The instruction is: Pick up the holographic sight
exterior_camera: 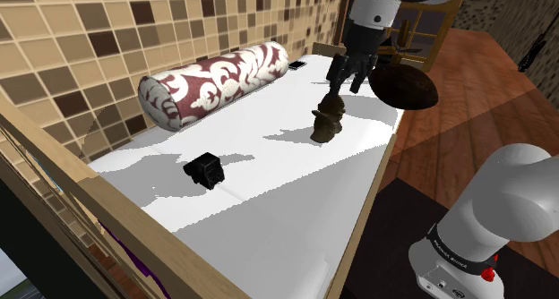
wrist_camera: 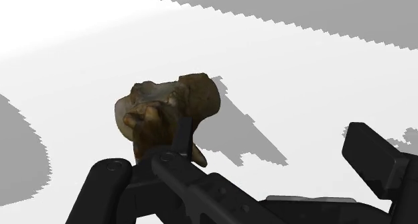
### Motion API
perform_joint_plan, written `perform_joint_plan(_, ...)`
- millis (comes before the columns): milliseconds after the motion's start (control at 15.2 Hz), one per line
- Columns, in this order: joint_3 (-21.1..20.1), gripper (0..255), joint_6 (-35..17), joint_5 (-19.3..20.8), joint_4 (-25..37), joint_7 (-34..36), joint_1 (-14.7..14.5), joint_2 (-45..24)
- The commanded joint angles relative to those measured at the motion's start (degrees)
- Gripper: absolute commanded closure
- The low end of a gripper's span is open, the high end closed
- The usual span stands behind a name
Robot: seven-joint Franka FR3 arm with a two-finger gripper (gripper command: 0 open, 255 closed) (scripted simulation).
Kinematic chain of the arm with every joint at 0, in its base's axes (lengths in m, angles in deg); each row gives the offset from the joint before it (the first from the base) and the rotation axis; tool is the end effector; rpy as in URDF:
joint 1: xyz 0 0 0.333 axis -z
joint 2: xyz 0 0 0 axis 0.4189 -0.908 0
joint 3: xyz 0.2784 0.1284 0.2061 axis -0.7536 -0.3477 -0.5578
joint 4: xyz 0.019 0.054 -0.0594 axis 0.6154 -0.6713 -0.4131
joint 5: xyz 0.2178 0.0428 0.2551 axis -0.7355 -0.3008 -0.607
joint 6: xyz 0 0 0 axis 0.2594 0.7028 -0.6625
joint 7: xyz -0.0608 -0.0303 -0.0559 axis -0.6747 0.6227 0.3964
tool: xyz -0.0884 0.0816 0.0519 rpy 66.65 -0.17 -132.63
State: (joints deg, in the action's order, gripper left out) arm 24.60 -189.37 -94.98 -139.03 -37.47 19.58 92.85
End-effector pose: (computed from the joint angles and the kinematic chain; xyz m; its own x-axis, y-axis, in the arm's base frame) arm 0.2729 0.0731 0.5893 0.9967 0.0257 0.0771 0.0317 -0.9964 -0.0786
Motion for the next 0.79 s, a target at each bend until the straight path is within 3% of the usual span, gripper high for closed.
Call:
perform_joint_plan(0,-2.1,0,-2.4,-1.0,0.3,1.8,-0.9,-2.2)
perform_joint_plan(726,-12.4,0,-14.4,-2.1,7.0,11.1,-4.3,-18.3)
